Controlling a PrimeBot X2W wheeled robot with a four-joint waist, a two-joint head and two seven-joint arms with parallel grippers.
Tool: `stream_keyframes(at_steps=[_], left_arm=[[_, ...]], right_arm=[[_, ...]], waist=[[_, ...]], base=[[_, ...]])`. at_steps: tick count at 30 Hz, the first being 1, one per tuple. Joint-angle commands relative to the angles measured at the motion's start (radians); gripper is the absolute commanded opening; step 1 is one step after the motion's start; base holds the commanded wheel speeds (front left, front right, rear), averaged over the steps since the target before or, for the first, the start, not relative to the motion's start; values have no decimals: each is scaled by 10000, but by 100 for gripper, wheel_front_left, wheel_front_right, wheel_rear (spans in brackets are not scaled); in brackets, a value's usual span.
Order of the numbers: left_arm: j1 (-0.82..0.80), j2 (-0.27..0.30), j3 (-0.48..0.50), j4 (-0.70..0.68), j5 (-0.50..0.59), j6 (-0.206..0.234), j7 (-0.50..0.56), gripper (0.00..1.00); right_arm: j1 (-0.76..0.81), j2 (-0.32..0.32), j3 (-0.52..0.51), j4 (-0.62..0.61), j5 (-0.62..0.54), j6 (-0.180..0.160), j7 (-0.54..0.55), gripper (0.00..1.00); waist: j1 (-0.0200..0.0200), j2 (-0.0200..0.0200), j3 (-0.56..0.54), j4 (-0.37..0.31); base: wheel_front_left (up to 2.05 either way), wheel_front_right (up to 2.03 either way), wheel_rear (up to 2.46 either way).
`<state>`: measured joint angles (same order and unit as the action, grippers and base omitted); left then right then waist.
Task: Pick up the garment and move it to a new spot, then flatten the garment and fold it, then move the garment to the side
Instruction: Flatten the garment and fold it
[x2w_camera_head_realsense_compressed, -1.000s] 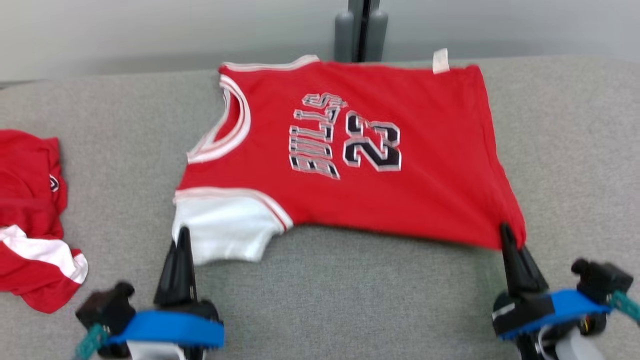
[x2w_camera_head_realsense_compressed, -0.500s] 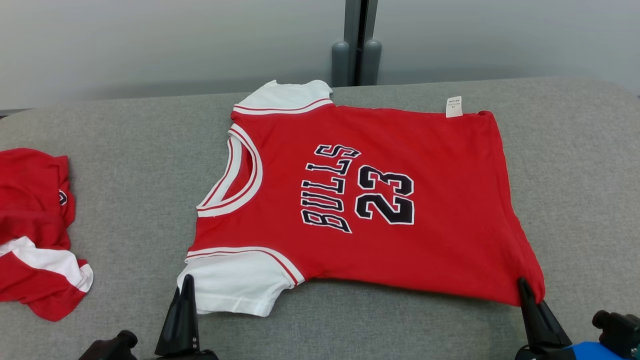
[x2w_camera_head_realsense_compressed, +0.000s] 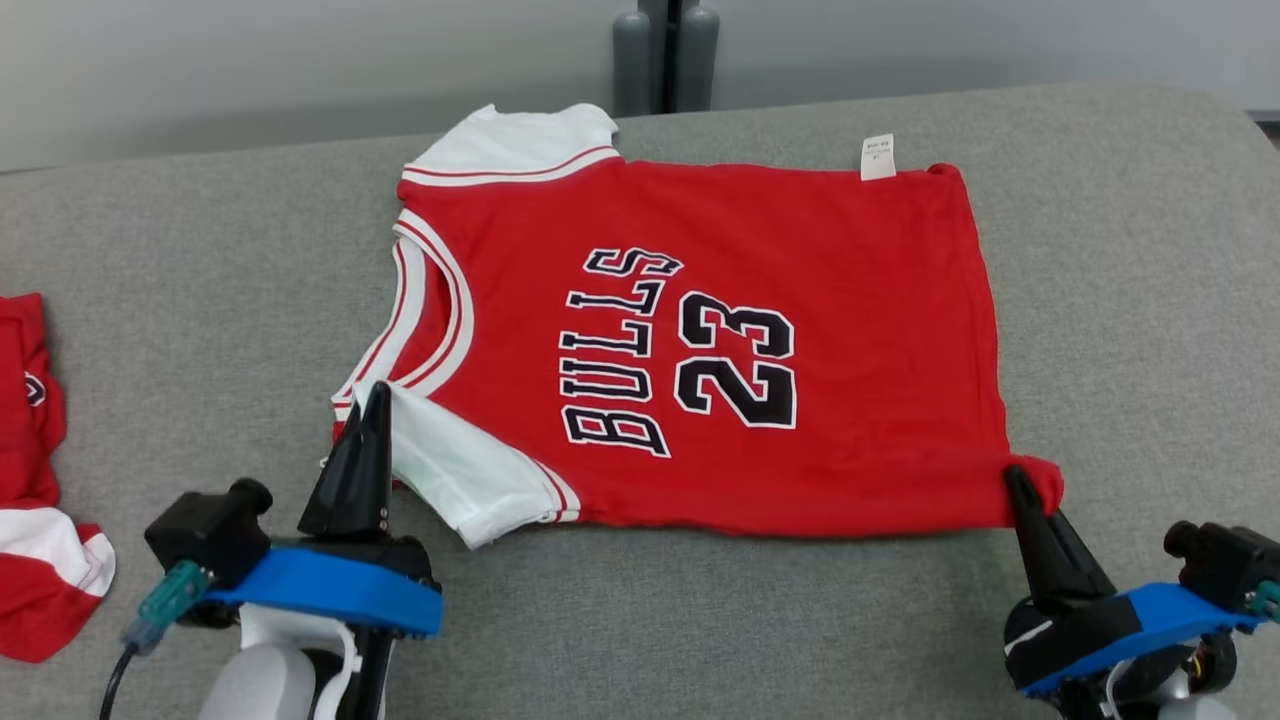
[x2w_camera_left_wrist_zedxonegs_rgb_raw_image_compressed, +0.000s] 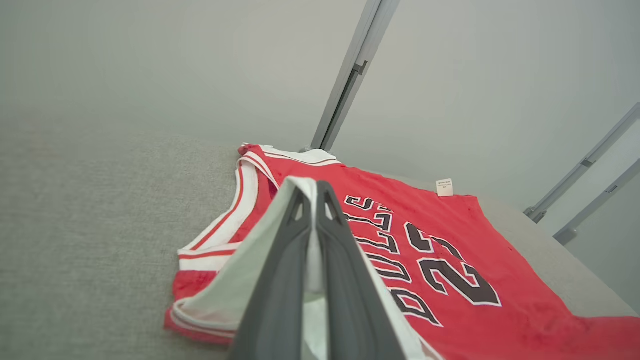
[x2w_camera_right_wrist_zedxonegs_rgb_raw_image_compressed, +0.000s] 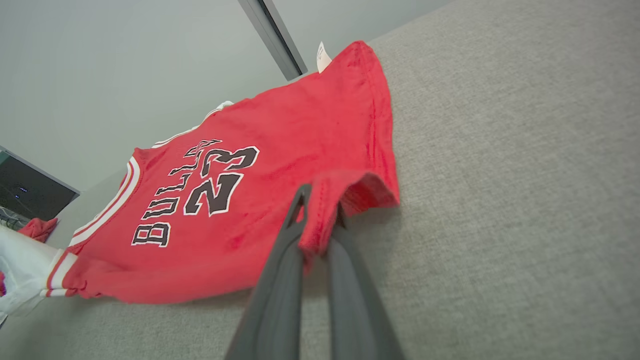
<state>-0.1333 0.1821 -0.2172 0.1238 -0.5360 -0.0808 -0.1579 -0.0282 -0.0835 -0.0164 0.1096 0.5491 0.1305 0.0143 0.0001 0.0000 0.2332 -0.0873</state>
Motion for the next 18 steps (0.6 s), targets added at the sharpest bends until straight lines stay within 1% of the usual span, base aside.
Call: stream_keyframes(at_steps=[1,11,17,18], left_arm=[[-389,57,-51,162,54,-65,26,0],[-2914,309,-226,2108,55,-320,134,0],[-4139,435,-420,3397,26,-423,-106,0],[-4306,448,-452,3597,30,-436,-158,0]], right_arm=[[-239,42,-37,27,130,8,33,0],[-1686,97,10,682,162,6,374,0],[-2545,89,107,1188,55,6,309,0],[-2660,64,124,1249,8,8,251,15]], waist=[[-1,0,122,-13],[-1,0,950,-307],[-1,0,1301,-442],[-1,0,1339,-454]], base=[[0,0,0],[0,0,0],[0,0,0],[0,0,0]])
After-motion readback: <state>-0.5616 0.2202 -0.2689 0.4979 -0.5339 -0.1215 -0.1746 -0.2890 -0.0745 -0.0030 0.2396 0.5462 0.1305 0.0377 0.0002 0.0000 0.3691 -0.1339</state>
